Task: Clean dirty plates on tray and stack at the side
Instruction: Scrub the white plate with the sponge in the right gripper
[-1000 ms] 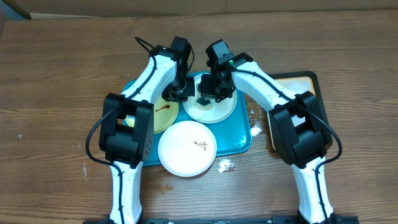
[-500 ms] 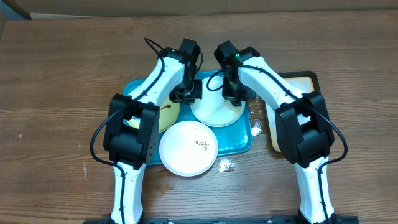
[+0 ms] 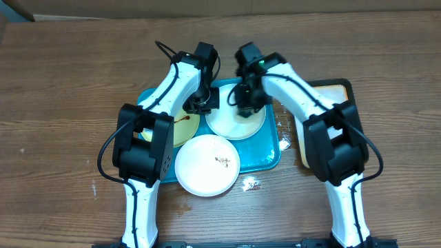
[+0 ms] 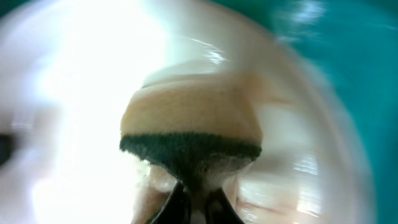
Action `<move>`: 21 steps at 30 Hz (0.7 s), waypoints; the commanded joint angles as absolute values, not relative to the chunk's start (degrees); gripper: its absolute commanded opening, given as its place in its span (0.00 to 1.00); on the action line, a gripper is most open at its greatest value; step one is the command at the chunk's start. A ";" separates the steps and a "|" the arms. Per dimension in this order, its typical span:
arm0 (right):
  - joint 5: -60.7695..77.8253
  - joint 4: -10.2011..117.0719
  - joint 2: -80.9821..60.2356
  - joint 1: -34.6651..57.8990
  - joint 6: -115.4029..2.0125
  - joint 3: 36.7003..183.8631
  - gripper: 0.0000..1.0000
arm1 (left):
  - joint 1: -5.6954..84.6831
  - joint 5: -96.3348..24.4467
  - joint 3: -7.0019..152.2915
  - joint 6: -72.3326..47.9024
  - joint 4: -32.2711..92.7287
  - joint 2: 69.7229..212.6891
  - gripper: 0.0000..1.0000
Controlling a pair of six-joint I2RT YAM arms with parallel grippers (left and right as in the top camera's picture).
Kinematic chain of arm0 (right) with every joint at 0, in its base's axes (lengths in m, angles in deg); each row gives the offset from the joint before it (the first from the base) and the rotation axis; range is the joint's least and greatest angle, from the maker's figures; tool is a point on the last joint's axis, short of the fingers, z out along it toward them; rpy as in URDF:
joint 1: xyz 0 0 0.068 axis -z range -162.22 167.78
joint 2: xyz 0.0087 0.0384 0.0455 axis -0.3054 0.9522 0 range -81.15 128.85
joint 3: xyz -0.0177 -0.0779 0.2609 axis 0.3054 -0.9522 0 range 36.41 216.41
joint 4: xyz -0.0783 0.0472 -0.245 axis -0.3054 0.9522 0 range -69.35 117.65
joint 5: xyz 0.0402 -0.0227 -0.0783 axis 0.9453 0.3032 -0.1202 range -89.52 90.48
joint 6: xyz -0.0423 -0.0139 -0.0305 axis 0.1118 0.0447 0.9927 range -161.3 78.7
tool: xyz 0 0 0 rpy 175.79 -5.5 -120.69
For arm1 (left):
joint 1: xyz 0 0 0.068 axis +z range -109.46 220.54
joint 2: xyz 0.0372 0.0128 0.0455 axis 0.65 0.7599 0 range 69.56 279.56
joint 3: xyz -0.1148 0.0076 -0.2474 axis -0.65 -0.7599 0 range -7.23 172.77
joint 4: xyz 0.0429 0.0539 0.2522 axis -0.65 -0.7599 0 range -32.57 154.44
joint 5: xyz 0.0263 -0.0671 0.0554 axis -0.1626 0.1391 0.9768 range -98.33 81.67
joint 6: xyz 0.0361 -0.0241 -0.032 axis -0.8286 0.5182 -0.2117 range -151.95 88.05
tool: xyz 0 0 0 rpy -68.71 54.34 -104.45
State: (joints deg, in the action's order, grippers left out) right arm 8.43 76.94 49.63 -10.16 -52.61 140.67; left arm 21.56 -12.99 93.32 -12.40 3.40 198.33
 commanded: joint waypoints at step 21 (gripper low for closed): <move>-5.84 82.12 50.42 -6.86 -70.40 140.41 0.04 | 21.41 -7.22 93.37 -10.43 3.29 199.51 0.04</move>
